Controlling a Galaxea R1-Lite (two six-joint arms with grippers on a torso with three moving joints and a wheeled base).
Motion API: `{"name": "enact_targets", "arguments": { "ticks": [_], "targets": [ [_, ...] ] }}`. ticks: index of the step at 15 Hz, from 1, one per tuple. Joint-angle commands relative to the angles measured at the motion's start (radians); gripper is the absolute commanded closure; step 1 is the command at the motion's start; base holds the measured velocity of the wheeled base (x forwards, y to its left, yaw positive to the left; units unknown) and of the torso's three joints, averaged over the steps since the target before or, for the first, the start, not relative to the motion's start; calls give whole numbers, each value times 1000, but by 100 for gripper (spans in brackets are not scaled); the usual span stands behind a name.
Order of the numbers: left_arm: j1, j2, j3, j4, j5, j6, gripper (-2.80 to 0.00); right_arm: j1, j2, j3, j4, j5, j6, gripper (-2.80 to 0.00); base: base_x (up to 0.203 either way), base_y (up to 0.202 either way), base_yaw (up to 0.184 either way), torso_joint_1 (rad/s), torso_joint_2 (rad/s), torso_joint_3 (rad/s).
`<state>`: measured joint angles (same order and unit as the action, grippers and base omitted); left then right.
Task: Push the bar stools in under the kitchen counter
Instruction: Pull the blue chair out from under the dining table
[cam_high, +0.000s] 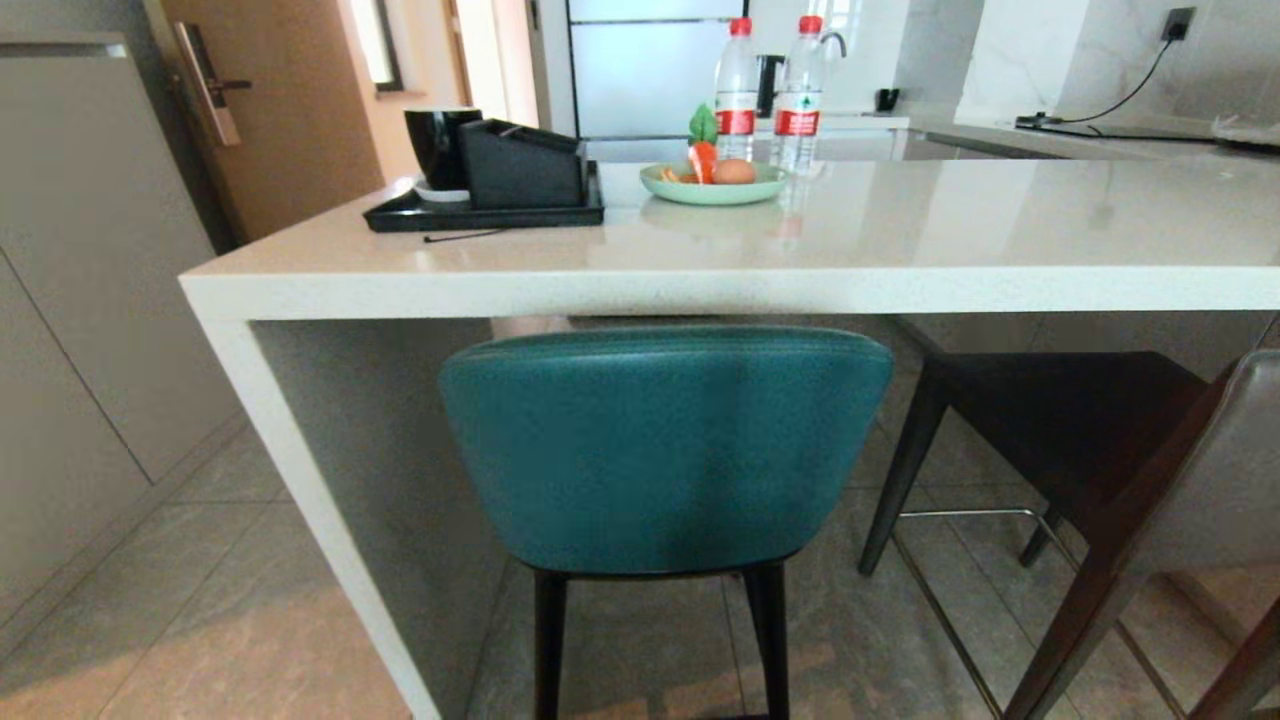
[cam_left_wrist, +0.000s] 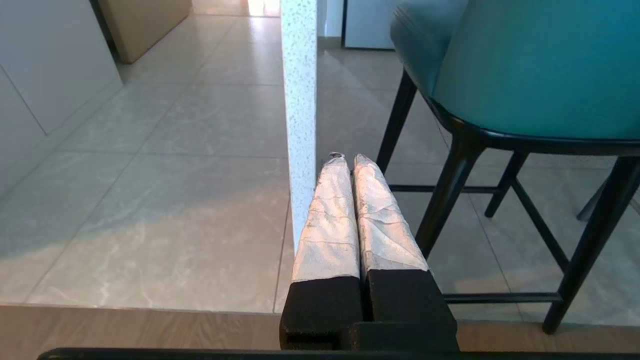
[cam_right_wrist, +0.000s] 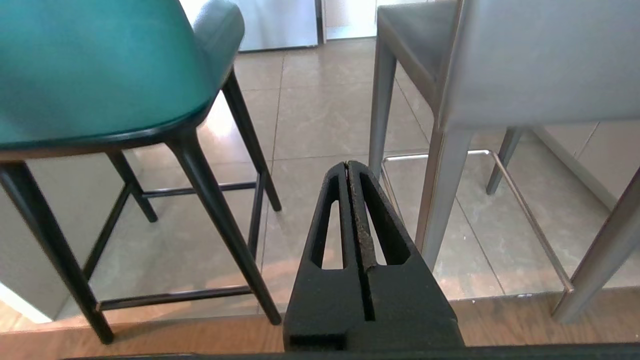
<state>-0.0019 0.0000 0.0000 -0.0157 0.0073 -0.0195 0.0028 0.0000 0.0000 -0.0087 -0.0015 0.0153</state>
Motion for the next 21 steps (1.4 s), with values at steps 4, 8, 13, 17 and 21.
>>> {"name": "enact_targets", "arguments": {
  "ticks": [4,8,13,17,21],
  "targets": [
    [2,2,2,0,0,1,0,0,1,2,0,0,0,0,0,0,0,-28,121,82],
    [4,0,0,-1,0,9,0,0,0,2,-1,2,-4,0,0,0,0,0,7,7],
    [2,113,-202,19,-94,26,0,1,61,-133,13,15,-53,0,0,0,0,0,0,0],
    [-35,513,-421,-52,-219,-74,0,22,324,-284,26,124,-2,0,0,0,0,0,0,0],
    [-115,821,-424,-263,-299,-104,0,26,602,-360,-6,169,-7,0,0,0,0,0,0,0]
  ]
}}
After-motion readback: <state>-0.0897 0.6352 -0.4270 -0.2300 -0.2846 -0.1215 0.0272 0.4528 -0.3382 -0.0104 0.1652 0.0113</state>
